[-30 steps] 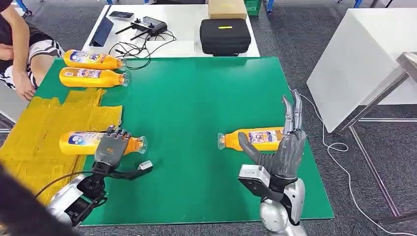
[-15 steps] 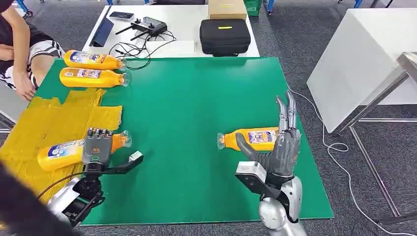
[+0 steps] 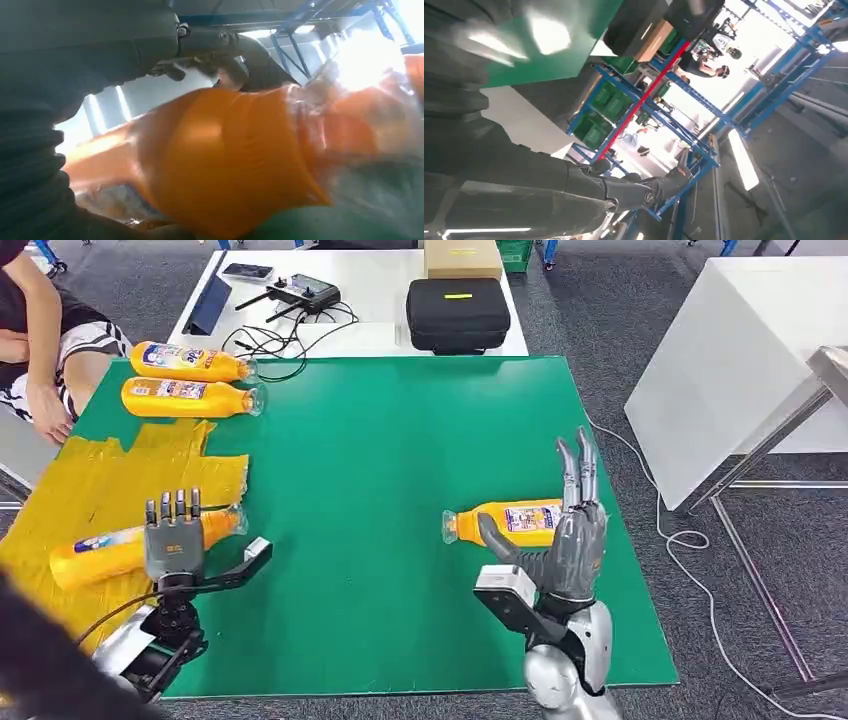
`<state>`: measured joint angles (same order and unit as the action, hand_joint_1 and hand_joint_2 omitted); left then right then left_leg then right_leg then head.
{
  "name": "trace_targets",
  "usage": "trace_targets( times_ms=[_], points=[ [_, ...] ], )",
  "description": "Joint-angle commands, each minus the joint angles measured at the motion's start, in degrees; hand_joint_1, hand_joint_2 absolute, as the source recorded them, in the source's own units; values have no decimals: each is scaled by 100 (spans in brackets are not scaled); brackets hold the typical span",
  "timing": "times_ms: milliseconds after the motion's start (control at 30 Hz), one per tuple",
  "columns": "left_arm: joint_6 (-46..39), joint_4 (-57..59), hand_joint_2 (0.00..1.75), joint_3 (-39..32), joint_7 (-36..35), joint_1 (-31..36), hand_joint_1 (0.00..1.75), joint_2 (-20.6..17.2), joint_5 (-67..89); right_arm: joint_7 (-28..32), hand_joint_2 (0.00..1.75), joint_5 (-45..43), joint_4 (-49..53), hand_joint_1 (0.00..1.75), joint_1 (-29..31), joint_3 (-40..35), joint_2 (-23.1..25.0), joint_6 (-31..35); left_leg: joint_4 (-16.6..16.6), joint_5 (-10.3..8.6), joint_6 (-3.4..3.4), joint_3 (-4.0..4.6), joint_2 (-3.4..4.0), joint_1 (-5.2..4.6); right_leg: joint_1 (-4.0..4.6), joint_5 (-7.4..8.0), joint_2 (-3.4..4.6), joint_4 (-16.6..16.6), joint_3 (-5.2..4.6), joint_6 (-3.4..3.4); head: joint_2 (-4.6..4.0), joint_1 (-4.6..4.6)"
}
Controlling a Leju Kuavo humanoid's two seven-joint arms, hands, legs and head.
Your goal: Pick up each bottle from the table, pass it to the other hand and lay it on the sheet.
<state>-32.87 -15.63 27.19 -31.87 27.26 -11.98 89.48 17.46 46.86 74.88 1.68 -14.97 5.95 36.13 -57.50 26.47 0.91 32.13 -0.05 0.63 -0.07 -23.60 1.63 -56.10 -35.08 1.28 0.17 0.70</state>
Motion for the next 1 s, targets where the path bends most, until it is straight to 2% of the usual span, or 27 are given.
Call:
trace_targets(
  times_ms=[33,133,233,300,333,367,400,467,533,667,700,733,767,800,900,933,1000],
  points=[
    [-282,116,175,-631,-171,-164,0,356,32,-103,175,88,-238,0,-17,-38,-88,-65,11,7,3,-30,-5,-2,0,-9,-16,10,32,4,0,0],
    [-511,32,175,-815,-425,-272,0,377,45,-179,175,144,-224,0,-40,-37,-66,-61,10,5,2,-22,-2,-2,-1,-6,-10,8,23,3,0,0],
    [-713,-306,175,-1198,-378,-409,0,428,8,-241,175,210,-139,0,-101,-31,-59,-82,9,4,1,-17,-4,-2,-2,-5,-11,8,18,2,0,-2],
    [-713,-778,175,-1726,52,-591,0,540,-192,-289,175,249,-88,0,-135,3,-45,-78,13,10,0,-38,-9,0,2,-14,-23,11,40,2,0,0],
    [-713,-1035,175,-2186,537,-683,0,675,-550,-307,175,261,-69,0,-147,27,-46,-75,8,5,1,-18,-6,0,1,-7,-15,8,20,2,0,-2],
    [-713,-1035,175,-2186,537,-683,0,675,-550,-307,175,261,-69,0,-147,27,-46,-75,11,8,1,-28,-15,-2,1,-13,-28,10,33,3,0,0],
    [-713,-1120,175,-2450,830,-688,0,776,-732,-311,175,272,-74,0,-140,40,-57,-75,6,6,1,-18,-12,-2,0,-9,-22,7,21,2,0,0],
    [-713,-1801,175,-3828,2609,-865,0,1238,-1519,-379,175,491,-107,0,-119,79,-72,92,7,6,2,-20,-18,-4,-1,-12,-29,7,24,4,0,-2],
    [-713,-1526,175,-4609,4569,-681,0,1537,-2654,-404,175,547,-75,0,-147,125,-100,156,3,2,5,-9,-33,-4,-1,-12,-43,6,19,6,0,0],
    [-713,-1533,175,-4607,4543,-660,0,1566,-2623,-404,175,545,-73,0,-152,141,-124,153,4,8,4,-23,-29,-3,2,-16,-44,11,32,7,0,-4],
    [-713,-1386,175,-4767,5331,-578,0,1649,-3177,-405,175,596,-62,0,-165,175,-120,218,4,7,3,-16,-19,-4,0,-11,-34,8,21,5,0,0],
    [-713,-1444,175,-4792,5505,-584,0,1682,-3290,-409,175,618,-69,0,-164,188,-123,241,3,5,2,-6,-11,-4,-1,-6,-21,6,8,4,0,0],
    [-163,-1871,175,-4810,6590,-652,0,1876,-4366,-452,175,694,-112,0,-140,254,-136,329,5,9,1,-18,-14,-1,2,-10,-31,9,24,4,0,0],
    [22,-2330,175,-4600,6597,-802,0,1954,-4608,-455,175,683,-121,0,-137,291,-146,329,8,12,1,-33,-21,-1,3,-18,-44,11,40,4,0,0],
    [540,-3726,175,-3698,6604,-1302,0,2022,-5445,-334,175,614,-52,0,-242,438,-144,387,-3,5,2,0,-26,0,5,-10,-41,7,9,4,0,0],
    [542,-3928,175,-3458,6538,-1380,0,2019,-5501,-299,175,627,-41,0,-284,492,-130,387,1,16,2,-32,-42,0,7,-26,-63,9,45,6,0,-2],
    [551,-4003,175,-3313,6502,-1419,0,2007,-5579,-256,175,617,-51,0,-301,539,-101,387,-1,10,5,-9,-41,-6,-1,-18,-56,5,21,7,0,0]
  ],
)
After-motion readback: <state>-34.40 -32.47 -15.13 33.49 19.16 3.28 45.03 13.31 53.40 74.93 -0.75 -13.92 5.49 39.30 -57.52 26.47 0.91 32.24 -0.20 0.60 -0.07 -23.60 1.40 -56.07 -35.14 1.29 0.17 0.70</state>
